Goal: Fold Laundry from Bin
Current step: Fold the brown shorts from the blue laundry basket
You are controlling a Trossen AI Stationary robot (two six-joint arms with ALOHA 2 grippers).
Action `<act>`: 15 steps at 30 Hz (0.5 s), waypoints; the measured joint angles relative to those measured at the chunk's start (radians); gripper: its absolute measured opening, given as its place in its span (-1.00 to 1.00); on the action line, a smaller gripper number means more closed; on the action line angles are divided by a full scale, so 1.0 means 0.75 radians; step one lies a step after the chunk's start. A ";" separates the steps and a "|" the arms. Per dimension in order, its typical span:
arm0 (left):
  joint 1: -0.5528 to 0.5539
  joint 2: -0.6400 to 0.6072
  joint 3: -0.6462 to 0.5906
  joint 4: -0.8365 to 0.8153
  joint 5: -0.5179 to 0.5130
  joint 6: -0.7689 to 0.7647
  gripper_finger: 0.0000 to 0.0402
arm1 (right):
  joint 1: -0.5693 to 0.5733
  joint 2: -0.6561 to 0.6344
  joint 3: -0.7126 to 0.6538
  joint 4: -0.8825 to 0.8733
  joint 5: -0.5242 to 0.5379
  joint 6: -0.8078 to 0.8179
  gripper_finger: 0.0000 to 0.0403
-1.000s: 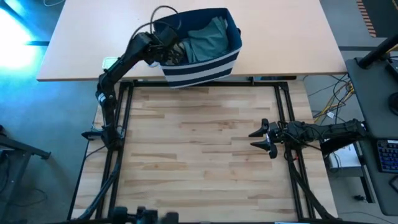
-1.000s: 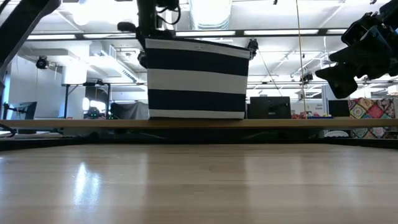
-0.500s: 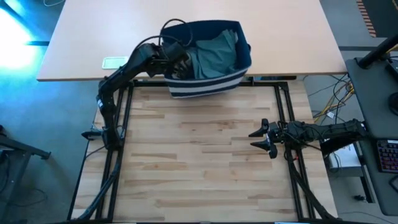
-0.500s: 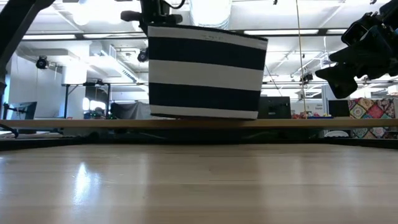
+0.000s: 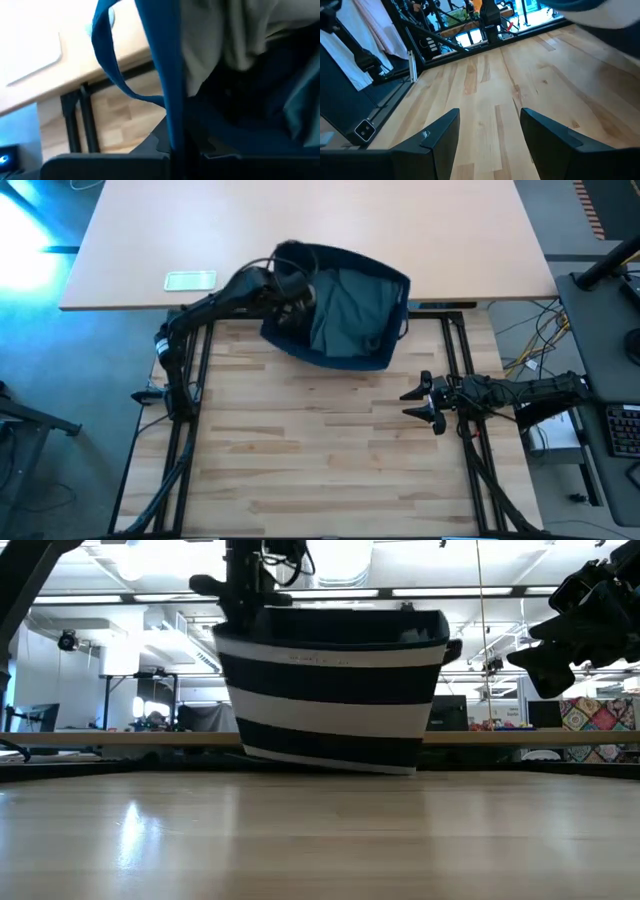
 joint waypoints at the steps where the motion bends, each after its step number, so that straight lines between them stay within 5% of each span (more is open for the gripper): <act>1: -0.002 -0.005 -0.030 0.012 -0.002 -0.020 -0.99 | 0.000 0.000 0.000 0.000 0.001 0.000 0.02; 15: 0.002 -0.015 -0.046 0.028 0.156 -0.102 -1.00 | 0.000 0.000 0.000 0.000 0.000 0.000 0.02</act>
